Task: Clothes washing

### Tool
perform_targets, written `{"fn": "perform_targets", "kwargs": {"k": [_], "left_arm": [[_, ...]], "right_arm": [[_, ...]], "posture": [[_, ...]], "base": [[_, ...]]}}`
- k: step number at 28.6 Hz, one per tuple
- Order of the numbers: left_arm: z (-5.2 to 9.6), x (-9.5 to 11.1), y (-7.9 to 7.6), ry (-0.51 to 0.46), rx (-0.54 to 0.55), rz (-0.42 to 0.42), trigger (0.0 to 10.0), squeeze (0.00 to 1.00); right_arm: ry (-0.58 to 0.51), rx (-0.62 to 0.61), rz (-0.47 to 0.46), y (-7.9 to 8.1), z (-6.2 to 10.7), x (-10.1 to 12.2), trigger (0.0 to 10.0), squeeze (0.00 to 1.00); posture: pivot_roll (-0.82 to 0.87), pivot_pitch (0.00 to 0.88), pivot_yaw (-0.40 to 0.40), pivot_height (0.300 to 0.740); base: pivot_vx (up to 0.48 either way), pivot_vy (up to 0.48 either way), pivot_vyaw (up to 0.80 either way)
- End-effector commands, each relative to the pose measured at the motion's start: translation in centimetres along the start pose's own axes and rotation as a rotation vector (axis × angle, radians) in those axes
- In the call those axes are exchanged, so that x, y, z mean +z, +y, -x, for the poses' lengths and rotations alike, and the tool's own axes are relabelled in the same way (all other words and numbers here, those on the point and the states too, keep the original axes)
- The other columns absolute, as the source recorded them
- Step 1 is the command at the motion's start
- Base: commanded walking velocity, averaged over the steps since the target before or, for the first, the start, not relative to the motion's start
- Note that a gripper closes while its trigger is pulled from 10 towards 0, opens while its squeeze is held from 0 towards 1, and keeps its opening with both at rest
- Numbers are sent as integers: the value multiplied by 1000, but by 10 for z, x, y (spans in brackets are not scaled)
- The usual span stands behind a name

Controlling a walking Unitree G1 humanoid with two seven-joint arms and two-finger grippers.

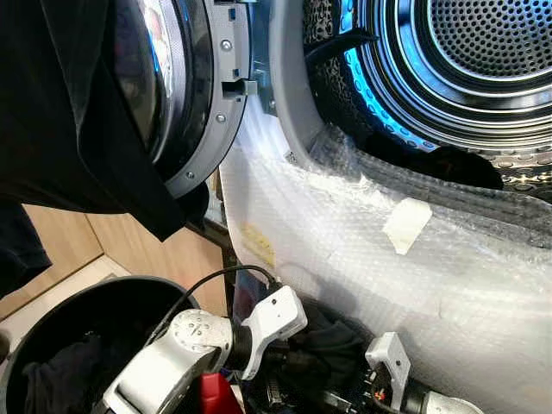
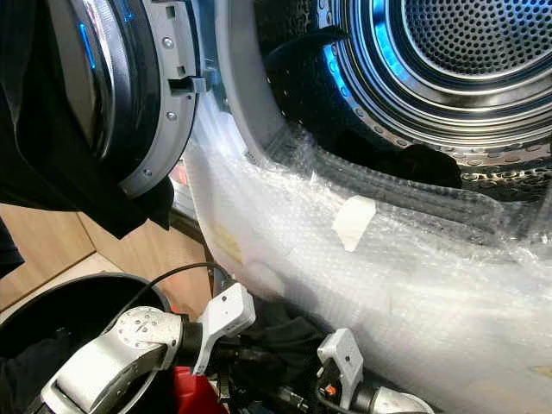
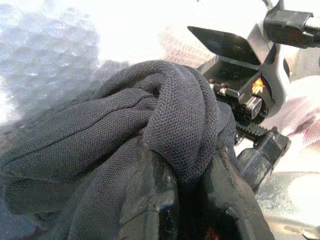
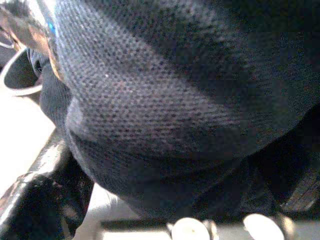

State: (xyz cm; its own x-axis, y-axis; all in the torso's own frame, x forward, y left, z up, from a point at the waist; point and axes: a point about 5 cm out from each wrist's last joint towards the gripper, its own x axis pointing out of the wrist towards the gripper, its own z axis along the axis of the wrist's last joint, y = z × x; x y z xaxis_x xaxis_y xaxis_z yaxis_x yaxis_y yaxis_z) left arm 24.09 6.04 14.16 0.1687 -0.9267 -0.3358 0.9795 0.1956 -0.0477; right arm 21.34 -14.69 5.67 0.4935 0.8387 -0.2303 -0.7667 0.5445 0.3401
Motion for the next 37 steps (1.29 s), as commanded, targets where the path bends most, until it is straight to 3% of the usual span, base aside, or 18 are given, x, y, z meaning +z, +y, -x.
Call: {"fn": "perform_targets", "kwargs": {"k": [1,13,14,15,37], "left_arm": [[-5,10,-5,-38,-47,-13,0,0],[-7,16,-5,-63,-46,-13,0,0],[-7,16,-5,-63,-45,-13,0,0],[-7,16,-5,-63,-45,-12,0,0],[-7,18,-9,-66,-62,-6,0,0]], "right_arm": [[-34,6,-5,0,-4,7,10000,0],[-42,37,-33,6,-18,2,10000,0],[-45,47,-40,7,-18,1,3255,0],[-53,48,-43,7,-19,1,0,0],[-226,1,-33,-2,-31,20,0,0]], "posture": [[139,0,-12,740],[145,2,-11,740],[145,3,-11,740],[147,4,-12,740],[153,5,-4,740]], "base": [[0,0,0],[0,0,0],[0,0,0],[0,0,0],[0,0,0]]}}
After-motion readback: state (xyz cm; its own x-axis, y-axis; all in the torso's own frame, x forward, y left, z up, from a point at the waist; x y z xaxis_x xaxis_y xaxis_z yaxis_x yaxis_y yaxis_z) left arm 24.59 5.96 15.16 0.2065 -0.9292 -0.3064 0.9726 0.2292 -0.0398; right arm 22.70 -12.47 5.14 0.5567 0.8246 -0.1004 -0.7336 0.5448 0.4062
